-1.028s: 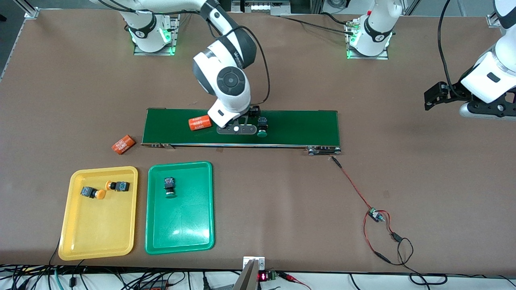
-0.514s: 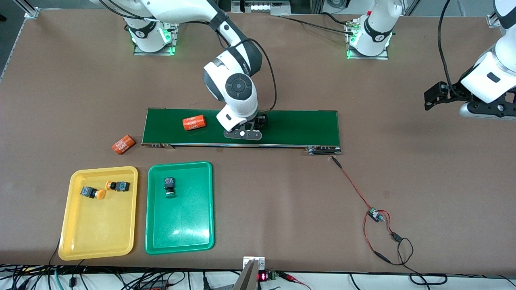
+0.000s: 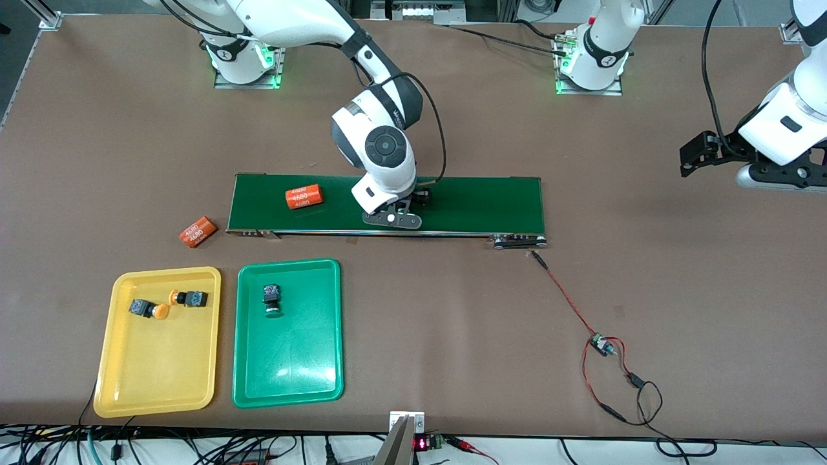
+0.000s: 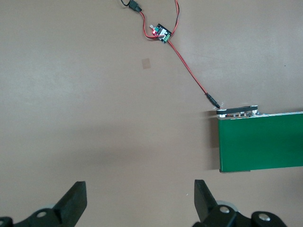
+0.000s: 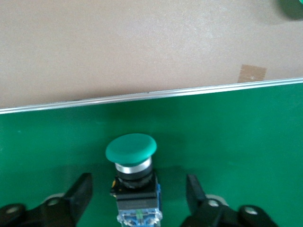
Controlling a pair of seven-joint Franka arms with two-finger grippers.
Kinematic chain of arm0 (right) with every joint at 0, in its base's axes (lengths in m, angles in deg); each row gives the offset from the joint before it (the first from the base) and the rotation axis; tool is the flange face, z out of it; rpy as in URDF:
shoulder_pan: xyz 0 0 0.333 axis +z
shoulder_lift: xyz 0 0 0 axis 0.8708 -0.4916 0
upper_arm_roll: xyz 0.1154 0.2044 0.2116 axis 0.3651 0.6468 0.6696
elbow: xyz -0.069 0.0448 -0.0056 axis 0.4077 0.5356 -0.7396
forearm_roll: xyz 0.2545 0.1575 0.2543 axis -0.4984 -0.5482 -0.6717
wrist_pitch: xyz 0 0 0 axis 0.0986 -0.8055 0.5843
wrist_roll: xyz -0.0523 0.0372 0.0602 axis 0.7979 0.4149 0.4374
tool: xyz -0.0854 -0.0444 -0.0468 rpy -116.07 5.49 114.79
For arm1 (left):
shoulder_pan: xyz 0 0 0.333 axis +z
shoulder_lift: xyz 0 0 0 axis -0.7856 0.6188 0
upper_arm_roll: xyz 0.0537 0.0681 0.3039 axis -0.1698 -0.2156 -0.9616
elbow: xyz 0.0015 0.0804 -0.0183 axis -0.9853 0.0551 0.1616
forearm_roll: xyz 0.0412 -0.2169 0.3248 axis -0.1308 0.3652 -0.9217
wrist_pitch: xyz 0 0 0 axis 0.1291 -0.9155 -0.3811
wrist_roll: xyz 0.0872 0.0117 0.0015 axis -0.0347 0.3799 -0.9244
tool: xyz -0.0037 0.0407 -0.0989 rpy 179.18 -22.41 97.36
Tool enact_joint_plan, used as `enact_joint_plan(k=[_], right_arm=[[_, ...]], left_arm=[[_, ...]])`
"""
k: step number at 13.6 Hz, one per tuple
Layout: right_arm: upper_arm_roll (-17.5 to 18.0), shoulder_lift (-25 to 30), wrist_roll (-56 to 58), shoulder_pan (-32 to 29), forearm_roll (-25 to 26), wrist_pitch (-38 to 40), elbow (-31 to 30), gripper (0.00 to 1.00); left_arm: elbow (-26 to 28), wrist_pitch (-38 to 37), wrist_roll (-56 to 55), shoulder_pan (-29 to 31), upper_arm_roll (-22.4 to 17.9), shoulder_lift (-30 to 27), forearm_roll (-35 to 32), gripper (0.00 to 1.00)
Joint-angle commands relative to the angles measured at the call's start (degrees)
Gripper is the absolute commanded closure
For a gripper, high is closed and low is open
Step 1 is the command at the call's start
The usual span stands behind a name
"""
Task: Sort buttons by color to trays
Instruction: 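Grasp the green button on the belt with the right gripper, then carry the green button into the green tray and open the right gripper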
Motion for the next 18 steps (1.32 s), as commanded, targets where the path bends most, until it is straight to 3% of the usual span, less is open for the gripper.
enact_joint_plan(k=[1, 4, 7, 11, 18], right_arm=[[-0.3, -0.6, -0.4, 0.4, -1.1, -0.4, 1.0, 0.7], [-0.3, -0.9, -0.1, 0.4, -1.1, -2.4, 1.0, 0.91], [-0.3, -1.2, 1.4, 0.4, -1.1, -2.7, 3.9, 1.0], [-0.4, -1.6, 2.9, -4.9, -3.4, -2.3, 10.1, 1.0], [-0.6, -5.4, 19.0, -16.6, -4.1, -2.8, 12.7, 1.0]], left_arm=[[-0.5, -0.4, 0.4, -0.1, 0.2, -0.3, -1.3, 0.0], [-0.5, -0.4, 0.4, -0.1, 0.2, -0.2, -1.3, 0.0], [-0.5, -0.5, 0.4, -0.1, 0.2, -0.3, -1.3, 0.0], [-0.5, -0.4, 0.4, -0.1, 0.2, -0.2, -1.3, 0.0], [-0.5, -0.4, 0.4, -0.1, 0.2, -0.2, -1.3, 0.0]])
